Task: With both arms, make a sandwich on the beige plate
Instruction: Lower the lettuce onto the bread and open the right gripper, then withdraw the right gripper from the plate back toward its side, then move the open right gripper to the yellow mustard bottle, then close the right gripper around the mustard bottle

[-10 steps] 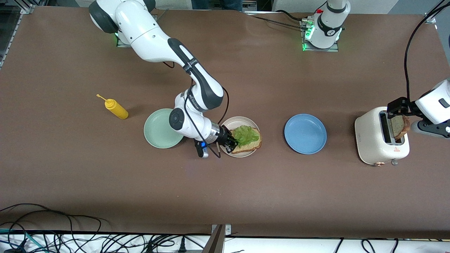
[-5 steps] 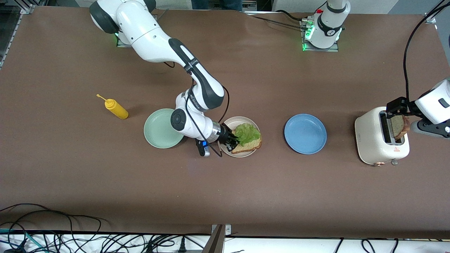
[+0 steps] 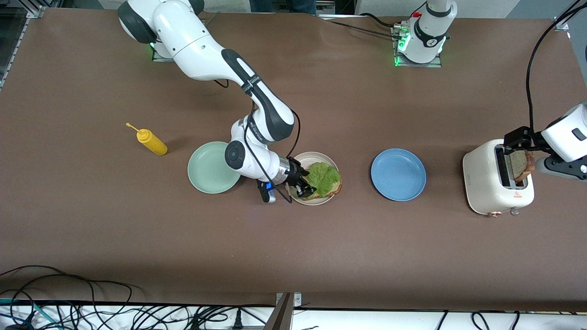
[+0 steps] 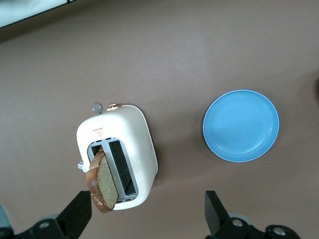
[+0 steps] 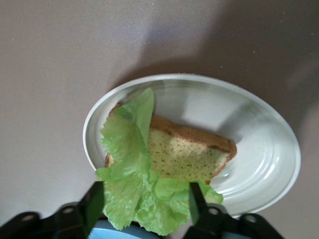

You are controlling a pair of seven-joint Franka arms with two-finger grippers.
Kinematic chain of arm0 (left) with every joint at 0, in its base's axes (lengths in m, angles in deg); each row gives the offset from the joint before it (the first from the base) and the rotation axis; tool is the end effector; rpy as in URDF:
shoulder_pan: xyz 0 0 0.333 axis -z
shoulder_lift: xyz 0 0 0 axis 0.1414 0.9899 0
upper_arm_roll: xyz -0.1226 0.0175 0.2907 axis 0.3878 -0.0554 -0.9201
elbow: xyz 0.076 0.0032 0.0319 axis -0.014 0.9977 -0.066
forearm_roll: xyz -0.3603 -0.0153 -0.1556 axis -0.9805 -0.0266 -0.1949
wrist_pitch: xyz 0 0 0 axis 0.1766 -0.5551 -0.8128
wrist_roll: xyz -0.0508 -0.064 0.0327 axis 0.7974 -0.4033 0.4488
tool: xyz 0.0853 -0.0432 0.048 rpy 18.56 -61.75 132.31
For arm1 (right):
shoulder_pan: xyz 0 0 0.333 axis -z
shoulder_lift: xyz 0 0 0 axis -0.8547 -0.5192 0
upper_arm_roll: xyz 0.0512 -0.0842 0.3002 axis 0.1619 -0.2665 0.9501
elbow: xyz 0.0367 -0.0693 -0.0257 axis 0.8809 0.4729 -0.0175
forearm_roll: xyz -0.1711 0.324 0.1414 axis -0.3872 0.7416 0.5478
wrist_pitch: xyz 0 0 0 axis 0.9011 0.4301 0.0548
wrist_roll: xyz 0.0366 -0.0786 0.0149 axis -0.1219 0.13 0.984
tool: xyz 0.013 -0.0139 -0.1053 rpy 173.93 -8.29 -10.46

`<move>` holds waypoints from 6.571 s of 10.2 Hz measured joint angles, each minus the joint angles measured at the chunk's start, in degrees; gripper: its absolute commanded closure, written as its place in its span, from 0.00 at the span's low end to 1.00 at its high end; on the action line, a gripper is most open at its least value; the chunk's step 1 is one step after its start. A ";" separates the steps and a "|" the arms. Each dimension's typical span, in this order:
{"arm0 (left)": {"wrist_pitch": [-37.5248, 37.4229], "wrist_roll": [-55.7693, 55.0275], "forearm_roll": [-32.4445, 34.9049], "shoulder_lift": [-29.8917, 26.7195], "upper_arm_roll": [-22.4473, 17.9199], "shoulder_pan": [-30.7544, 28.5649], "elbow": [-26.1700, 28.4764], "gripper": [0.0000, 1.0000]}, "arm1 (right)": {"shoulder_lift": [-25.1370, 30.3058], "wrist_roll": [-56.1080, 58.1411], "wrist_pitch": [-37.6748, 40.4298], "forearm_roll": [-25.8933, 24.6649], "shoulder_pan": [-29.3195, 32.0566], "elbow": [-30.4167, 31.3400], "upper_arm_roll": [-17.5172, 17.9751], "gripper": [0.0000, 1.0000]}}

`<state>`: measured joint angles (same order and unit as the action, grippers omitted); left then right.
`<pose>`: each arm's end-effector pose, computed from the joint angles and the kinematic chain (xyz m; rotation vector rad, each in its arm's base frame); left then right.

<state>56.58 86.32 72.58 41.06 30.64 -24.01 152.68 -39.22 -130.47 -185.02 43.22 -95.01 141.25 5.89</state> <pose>0.6392 0.0054 0.5731 -3.0046 0.4043 0.1065 0.6181 0.4894 0.2090 -2.2084 1.4087 0.4433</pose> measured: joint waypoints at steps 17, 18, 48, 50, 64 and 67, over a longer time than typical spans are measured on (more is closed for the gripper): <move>-0.03 -0.01 -0.02 -0.01 0.06 0.00 0.04 0.00 | 19.17 72.97 59.33 -16.58 10.94 -2.36 -30.96 0.00; -0.03 -0.01 -0.02 -0.01 0.07 0.00 0.04 0.00 | 19.61 80.01 59.19 -18.15 10.99 -1.46 -33.06 0.00; -0.03 -0.57 -0.02 -0.01 0.43 0.07 0.04 0.00 | 14.40 215.17 55.07 23.92 28.01 40.05 -40.64 0.00; -0.03 -0.57 -0.02 -0.01 0.45 0.08 0.04 0.00 | 13.78 216.46 57.08 24.15 28.91 40.05 -40.58 0.00; -0.03 -0.57 -0.02 -0.01 0.46 0.02 0.04 0.00 | 9.13 216.78 58.03 30.93 31.72 34.09 -31.19 1.00; -0.03 -0.57 -0.02 -0.01 0.46 0.01 0.05 0.00 | 10.83 204.67 57.84 29.31 21.70 24.63 -39.47 1.00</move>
<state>56.54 85.75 72.56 41.05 31.10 -24.00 152.73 -28.39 74.20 -127.18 72.53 -73.30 165.88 -33.58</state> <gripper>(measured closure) 0.000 0.727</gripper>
